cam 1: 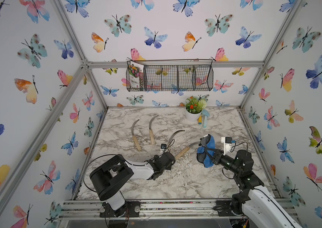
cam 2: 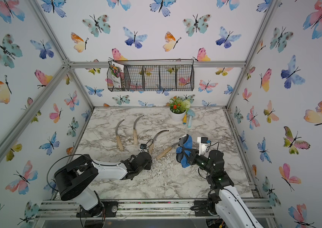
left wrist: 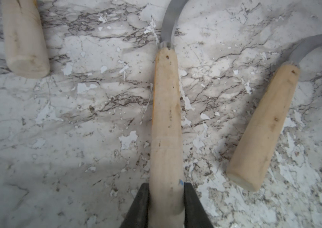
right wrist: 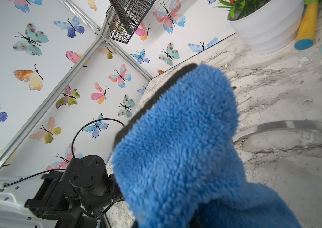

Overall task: Wipe small sickles with rags
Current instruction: Pick up the small sickle from the center of the board.

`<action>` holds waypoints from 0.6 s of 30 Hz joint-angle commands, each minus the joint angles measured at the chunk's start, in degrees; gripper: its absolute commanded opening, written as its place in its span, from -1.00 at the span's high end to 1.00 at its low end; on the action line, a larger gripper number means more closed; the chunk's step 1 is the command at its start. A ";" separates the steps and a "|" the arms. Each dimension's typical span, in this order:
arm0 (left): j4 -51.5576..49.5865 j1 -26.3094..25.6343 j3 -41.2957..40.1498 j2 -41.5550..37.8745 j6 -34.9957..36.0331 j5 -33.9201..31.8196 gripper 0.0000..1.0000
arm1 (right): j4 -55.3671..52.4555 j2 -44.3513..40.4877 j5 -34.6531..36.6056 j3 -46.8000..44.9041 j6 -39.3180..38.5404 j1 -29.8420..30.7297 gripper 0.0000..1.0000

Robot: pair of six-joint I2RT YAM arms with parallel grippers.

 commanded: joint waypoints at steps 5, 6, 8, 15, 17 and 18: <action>-2.94 0.21 0.93 0.45 1.20 -0.58 0.84 | 1.68 0.42 0.57 -0.12 -0.30 0.01 0.97; -3.45 0.21 0.97 -0.39 1.40 -0.75 0.90 | 1.68 0.60 0.40 0.10 -0.44 0.01 0.97; -4.30 0.21 0.92 -2.86 2.08 -1.28 1.00 | 1.16 0.74 0.40 0.85 -1.36 0.03 0.97; -1.07 -0.45 -2.56 -18.62 11.17 0.39 1.00 | -6.87 -2.59 5.21 4.67 -5.43 0.01 0.97; 1.51 -1.10 -3.63 -22.31 16.55 3.81 1.00 | -8.55 -3.84 6.40 5.77 -5.96 0.01 0.97; 1.61 -1.49 -3.57 -23.50 18.19 3.99 1.00 | -9.37 -4.45 6.79 6.34 -6.17 0.01 0.97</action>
